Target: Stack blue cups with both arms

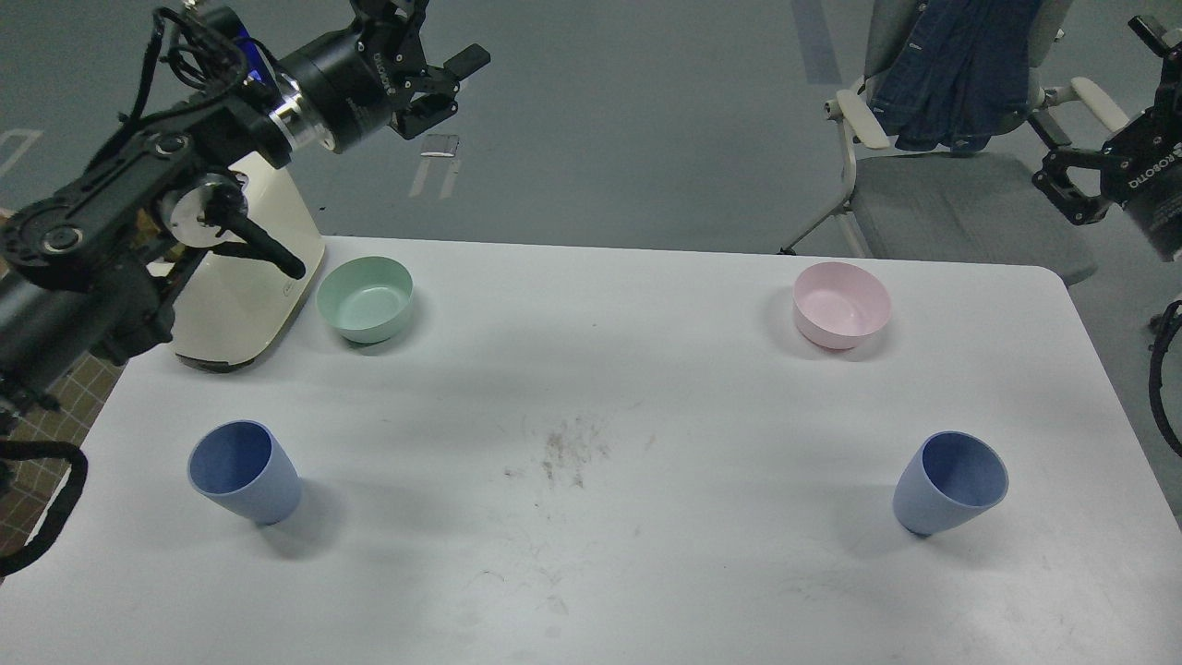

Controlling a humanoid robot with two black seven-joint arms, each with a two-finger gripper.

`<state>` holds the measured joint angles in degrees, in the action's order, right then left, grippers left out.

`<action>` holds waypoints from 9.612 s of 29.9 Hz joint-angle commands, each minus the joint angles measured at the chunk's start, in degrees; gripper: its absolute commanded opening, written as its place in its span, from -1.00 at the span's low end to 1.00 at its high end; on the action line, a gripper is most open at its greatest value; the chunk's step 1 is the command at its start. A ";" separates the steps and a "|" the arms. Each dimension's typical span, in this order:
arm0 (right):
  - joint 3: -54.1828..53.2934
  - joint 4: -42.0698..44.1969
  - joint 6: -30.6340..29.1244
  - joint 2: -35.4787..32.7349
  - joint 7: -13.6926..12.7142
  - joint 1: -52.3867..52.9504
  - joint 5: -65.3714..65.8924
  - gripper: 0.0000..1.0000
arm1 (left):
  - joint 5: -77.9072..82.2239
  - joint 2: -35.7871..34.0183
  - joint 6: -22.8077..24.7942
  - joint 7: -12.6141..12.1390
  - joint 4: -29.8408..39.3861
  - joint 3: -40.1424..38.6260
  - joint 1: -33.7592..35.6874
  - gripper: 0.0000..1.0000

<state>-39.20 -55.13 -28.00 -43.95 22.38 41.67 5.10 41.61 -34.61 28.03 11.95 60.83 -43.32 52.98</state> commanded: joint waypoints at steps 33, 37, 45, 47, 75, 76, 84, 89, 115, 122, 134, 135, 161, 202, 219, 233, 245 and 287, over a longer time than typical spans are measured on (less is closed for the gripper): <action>0.00 -0.06 0.00 1.23 0.03 -1.86 0.00 1.00 | 60.70 -48.45 -0.03 16.05 27.95 21.00 -22.66 0.90; 0.00 -0.15 0.00 1.41 0.03 -1.86 0.00 1.00 | 60.08 -46.43 -0.03 16.05 26.10 20.91 -22.66 0.88; 0.00 -0.06 0.00 1.50 0.03 -2.30 0.08 1.00 | 58.06 -42.92 -0.34 16.05 22.06 20.91 -22.66 0.82; 0.00 -0.06 0.00 1.50 0.03 -2.39 0.08 1.00 | 58.06 -42.13 -0.70 16.05 21.88 20.91 -22.66 0.78; -0.26 0.11 0.00 1.41 0.03 -2.91 0.08 1.00 | 58.67 -40.89 -0.43 16.05 22.57 20.03 -21.00 -1.00; -0.35 0.11 0.00 1.41 0.03 -2.83 0.08 1.00 | 58.68 -41.06 -0.43 16.05 24.24 20.03 -19.16 -1.00; -0.87 0.29 0.00 0.71 -0.06 2.95 0.08 1.00 | 59.81 -33.81 -0.03 16.05 30.49 20.38 0.68 -1.00; -0.79 0.38 0.00 0.88 -0.06 8.41 0.87 1.00 | 64.72 -21.85 -0.03 16.05 29.44 20.82 8.88 -1.00; 7.03 -0.24 0.00 1.06 -0.06 19.15 2.46 1.00 | 78.98 23.88 -0.03 16.05 -0.88 44.02 23.49 -1.00; 7.04 -0.15 0.00 0.79 -0.06 19.15 2.46 1.00 | 78.89 23.36 -0.03 16.05 0.26 44.64 23.13 -1.00; 7.04 -0.24 0.00 0.53 -0.06 18.18 2.46 1.00 | 75.73 22.13 -0.03 16.05 2.02 44.81 20.85 -1.00; 7.04 -0.24 0.00 0.44 -0.06 18.09 2.46 1.00 | 75.12 22.13 -0.03 16.05 2.02 44.81 20.41 -1.00; 7.04 -0.24 0.00 -0.88 -0.06 17.21 2.46 1.00 | 74.67 21.69 -0.03 16.05 1.84 44.73 18.39 0.35; 10.55 -28.98 0.49 -31.73 2.14 -9.77 66.52 1.00 | 7.00 8.06 -0.03 15.82 -9.76 30.40 18.12 0.92; 15.82 -25.38 6.29 -23.21 2.93 -12.58 72.94 0.66 | 7.17 9.21 -0.03 15.74 -9.94 30.49 17.42 0.92; 15.82 -22.04 6.21 -18.37 2.41 -13.37 76.54 -0.07 | 7.08 9.21 -0.03 15.82 -9.85 30.49 16.81 0.92; 15.82 -22.12 6.20 -18.28 2.32 -13.29 77.16 -1.00 | 7.35 8.86 -0.03 15.82 -9.85 30.49 16.63 0.92; 52.72 -27.30 0.00 4.82 4.86 54.28 79.19 -1.00 | 7.44 8.94 -0.03 15.74 -9.85 30.75 16.89 0.92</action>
<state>8.54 -80.30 -28.01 -42.15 26.60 91.79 84.22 49.04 -25.58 28.00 27.64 50.98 -12.65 69.88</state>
